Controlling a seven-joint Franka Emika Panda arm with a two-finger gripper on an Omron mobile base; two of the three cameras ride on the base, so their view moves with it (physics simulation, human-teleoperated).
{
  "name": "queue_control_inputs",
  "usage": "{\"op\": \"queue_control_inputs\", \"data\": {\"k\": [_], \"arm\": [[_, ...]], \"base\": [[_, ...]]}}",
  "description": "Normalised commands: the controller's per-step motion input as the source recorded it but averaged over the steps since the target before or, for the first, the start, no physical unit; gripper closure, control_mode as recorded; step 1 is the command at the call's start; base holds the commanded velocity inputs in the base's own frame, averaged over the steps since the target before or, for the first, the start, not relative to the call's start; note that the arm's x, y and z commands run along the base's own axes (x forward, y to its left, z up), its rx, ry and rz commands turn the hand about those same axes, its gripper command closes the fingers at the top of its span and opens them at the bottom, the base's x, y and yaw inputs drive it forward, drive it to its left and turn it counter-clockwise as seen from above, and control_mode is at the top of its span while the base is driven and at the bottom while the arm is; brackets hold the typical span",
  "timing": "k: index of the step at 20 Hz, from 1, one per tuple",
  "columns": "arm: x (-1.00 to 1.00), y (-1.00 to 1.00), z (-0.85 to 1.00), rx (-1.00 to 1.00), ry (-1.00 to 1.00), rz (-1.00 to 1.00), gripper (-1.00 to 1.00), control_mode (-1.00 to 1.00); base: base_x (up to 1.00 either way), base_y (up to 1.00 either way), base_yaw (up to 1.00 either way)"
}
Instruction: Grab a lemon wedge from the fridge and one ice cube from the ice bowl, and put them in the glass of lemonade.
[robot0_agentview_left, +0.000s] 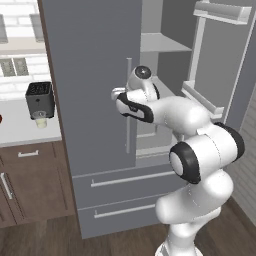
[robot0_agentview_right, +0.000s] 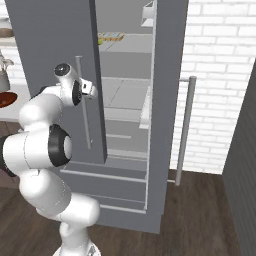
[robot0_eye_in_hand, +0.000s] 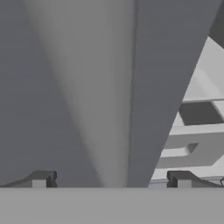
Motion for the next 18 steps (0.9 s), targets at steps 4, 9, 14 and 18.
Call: {"op": "queue_control_inputs", "data": {"k": [4,9,14,18], "arm": [[0.22,0.16,-0.28,0.0,0.0,0.0,-1.0,-1.0],[0.43,0.19,-0.26,0.0,0.0,0.0,-1.0,-1.0],[0.32,0.2,-0.2,0.0,0.0,0.0,1.0,-1.0],[0.33,0.23,-0.21,0.0,-0.02,0.0,1.0,-1.0]], "base": [[0.0,0.0,0.0],[0.0,0.0,0.0],[0.0,0.0,0.0],[0.0,0.0,0.0]]}}
